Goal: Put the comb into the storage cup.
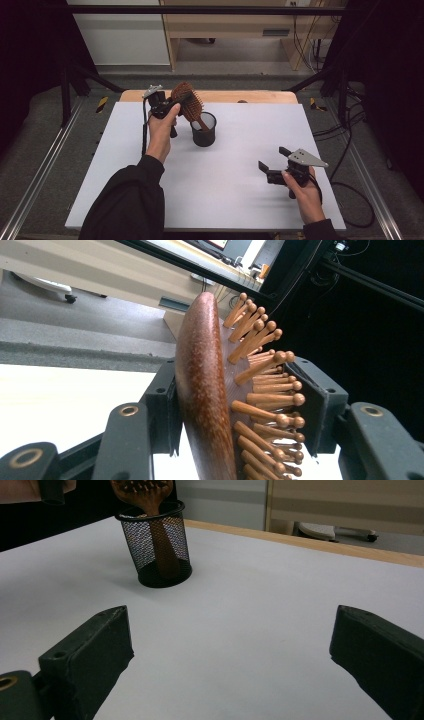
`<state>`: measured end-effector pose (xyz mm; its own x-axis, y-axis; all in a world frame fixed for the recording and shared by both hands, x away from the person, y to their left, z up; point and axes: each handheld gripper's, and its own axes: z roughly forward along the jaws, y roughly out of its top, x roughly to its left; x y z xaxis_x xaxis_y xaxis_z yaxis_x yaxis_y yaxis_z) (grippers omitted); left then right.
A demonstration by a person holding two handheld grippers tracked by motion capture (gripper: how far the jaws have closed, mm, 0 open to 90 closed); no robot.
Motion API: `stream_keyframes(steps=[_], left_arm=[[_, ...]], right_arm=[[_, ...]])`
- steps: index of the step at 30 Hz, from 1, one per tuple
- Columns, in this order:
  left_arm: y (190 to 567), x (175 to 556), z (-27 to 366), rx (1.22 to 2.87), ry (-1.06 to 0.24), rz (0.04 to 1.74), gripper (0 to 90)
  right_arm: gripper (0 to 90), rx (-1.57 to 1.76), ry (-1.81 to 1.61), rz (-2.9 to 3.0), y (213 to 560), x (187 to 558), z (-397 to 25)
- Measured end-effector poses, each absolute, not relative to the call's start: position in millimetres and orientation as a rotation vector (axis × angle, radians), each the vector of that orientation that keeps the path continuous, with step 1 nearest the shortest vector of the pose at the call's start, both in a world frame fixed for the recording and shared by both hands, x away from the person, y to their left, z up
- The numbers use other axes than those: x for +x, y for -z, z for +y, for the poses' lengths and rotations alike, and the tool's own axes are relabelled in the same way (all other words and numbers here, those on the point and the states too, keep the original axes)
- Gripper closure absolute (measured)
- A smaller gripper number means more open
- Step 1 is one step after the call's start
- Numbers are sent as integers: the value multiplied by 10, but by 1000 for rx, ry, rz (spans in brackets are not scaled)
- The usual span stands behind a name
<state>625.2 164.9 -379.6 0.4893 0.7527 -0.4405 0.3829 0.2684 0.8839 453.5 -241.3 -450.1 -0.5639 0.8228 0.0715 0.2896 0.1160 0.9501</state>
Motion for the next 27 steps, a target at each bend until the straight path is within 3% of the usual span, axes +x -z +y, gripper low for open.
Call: stream_keyframes(steps=[17, 27], left_arm=[[3801, 6256, 1649, 1364, -372, 1086, 422], [3767, 6246, 1681, 1340, -420, 1076, 330]], right_arm=[[38, 1074, -1458, 1925, 4504, 4537, -2410], [37, 1073, -1459, 1928, 4505, 4536, -2406]])
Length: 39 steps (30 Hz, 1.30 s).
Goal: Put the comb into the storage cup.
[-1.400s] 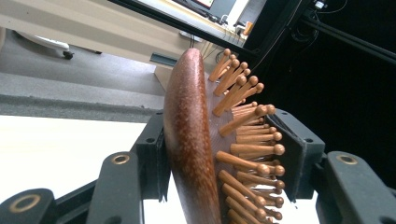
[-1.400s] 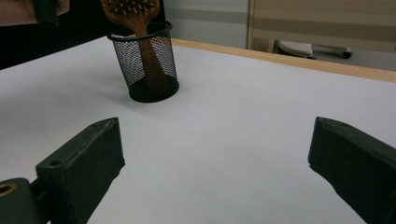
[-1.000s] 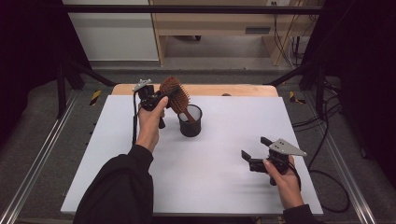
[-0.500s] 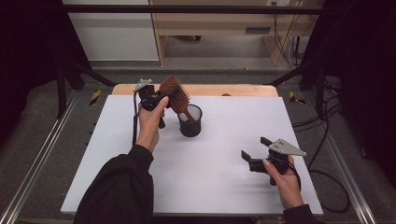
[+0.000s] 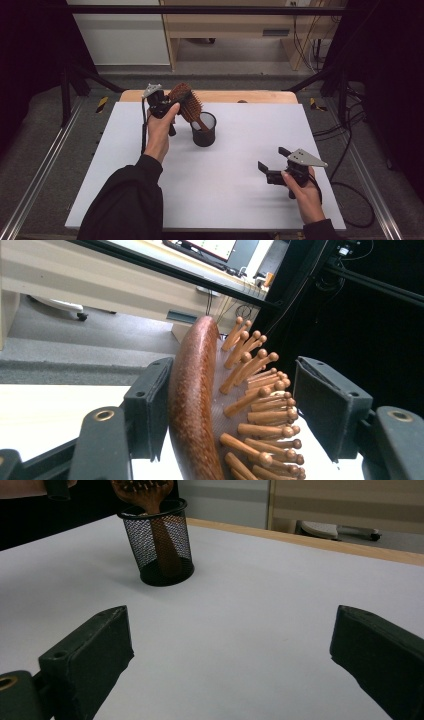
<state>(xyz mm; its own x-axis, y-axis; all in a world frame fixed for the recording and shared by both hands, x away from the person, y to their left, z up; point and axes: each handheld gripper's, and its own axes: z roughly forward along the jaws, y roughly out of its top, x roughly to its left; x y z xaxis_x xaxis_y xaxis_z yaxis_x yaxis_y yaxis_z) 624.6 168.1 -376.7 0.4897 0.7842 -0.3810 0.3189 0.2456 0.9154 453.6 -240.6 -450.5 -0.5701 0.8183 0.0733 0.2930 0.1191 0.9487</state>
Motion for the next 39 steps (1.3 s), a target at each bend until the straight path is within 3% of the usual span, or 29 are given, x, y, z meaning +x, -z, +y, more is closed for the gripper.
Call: stream_keyframes(steps=[14, 39], left_arm=[[3675, 6150, 1669, 1391, -512, 1060, 93], [3492, 5928, 1711, 1370, -638, 1029, 37]], right_arm=[[35, 1077, -1458, 1934, 4522, 4555, -2386], [34, 1088, -1467, 1945, 4535, 4552, -2384]])
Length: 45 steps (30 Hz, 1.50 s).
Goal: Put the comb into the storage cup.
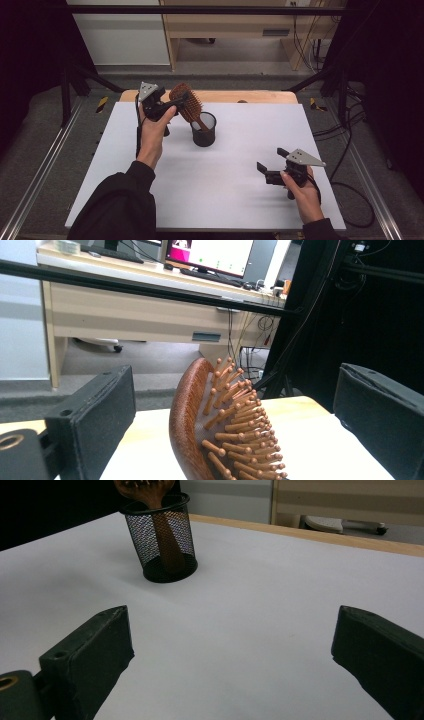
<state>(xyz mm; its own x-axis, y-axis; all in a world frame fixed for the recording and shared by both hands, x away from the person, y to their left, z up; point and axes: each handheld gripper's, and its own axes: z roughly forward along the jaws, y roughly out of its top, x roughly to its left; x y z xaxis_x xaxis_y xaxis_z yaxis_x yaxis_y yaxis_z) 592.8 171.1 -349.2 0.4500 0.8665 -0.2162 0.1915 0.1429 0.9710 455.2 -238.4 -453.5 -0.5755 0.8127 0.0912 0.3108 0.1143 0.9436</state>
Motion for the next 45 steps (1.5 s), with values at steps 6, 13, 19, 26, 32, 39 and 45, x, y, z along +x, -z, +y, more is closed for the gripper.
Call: stream_keyframes(steps=[6, 13, 19, 26, 32, 39, 45], left_arm=[[3491, 5876, 1736, 1356, -639, 1038, 37], [3534, 5819, 1788, 1355, -644, 1049, 37], [3568, 5765, 1853, 1348, -649, 1055, 37], [3651, 5686, 1900, 1350, -642, 1049, 38], [3662, 5630, 1944, 1349, -645, 1036, 35], [3690, 5612, 1983, 1348, -645, 1040, 34], [3687, 5587, 1976, 1365, -661, 1019, 34]], right_arm=[[34, 1077, -1463, 1950, 4537, 4549, -2373], [35, 1077, -1462, 1953, 4541, 4547, -2378], [35, 1074, -1455, 1962, 4548, 4545, -2360], [36, 1059, -1435, 1964, 4543, 4539, -2337], [36, 1056, -1420, 1971, 4546, 4521, -2310], [37, 1067, -1416, 1961, 4551, 4538, -2307], [36, 1058, -1411, 1966, 4548, 4521, -2306]])
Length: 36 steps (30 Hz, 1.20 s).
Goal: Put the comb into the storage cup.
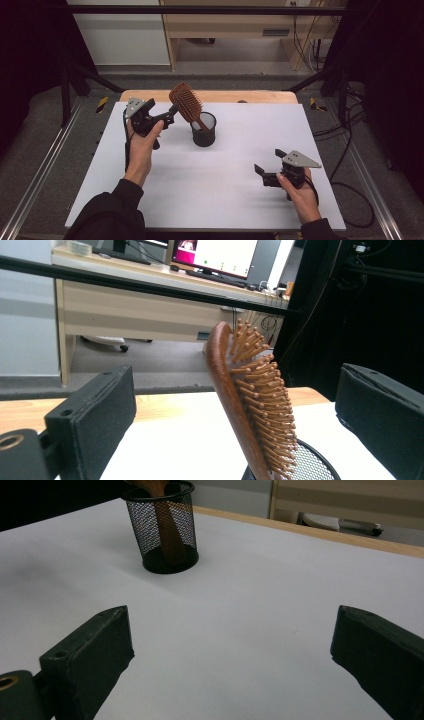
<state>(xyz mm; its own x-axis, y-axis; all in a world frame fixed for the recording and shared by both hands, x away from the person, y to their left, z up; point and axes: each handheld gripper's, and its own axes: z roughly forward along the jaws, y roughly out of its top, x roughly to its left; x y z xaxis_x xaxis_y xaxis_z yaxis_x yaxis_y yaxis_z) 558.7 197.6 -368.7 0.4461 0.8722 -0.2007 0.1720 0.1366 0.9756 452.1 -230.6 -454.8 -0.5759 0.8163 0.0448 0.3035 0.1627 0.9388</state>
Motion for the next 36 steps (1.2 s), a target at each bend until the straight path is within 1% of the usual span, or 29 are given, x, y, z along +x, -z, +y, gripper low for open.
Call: stream_keyframes(steps=[3, 7, 21, 28, 33, 36], left_arm=[[3672, 5588, 1957, 1372, -656, 1013, 34], [3647, 5562, 1946, 1386, -688, 987, 32], [3708, 5441, 1972, 1416, -715, 964, 31], [3747, 5310, 2061, 1427, -744, 945, 30], [3690, 5235, 2125, 1442, -766, 924, 25], [3652, 5193, 2160, 1441, -760, 922, 25]], right_arm=[[36, 1070, -1421, 1960, 4549, 4528, -2317], [38, 1069, -1416, 1958, 4548, 4548, -2306], [39, 1044, -1404, 1969, 4540, 4511, -2295], [41, 1042, -1394, 1978, 4553, 4521, -2283], [40, 1041, -1391, 1983, 4551, 4510, -2267], [58, 1036, -1398, 1977, 4546, 4502, -2270]])
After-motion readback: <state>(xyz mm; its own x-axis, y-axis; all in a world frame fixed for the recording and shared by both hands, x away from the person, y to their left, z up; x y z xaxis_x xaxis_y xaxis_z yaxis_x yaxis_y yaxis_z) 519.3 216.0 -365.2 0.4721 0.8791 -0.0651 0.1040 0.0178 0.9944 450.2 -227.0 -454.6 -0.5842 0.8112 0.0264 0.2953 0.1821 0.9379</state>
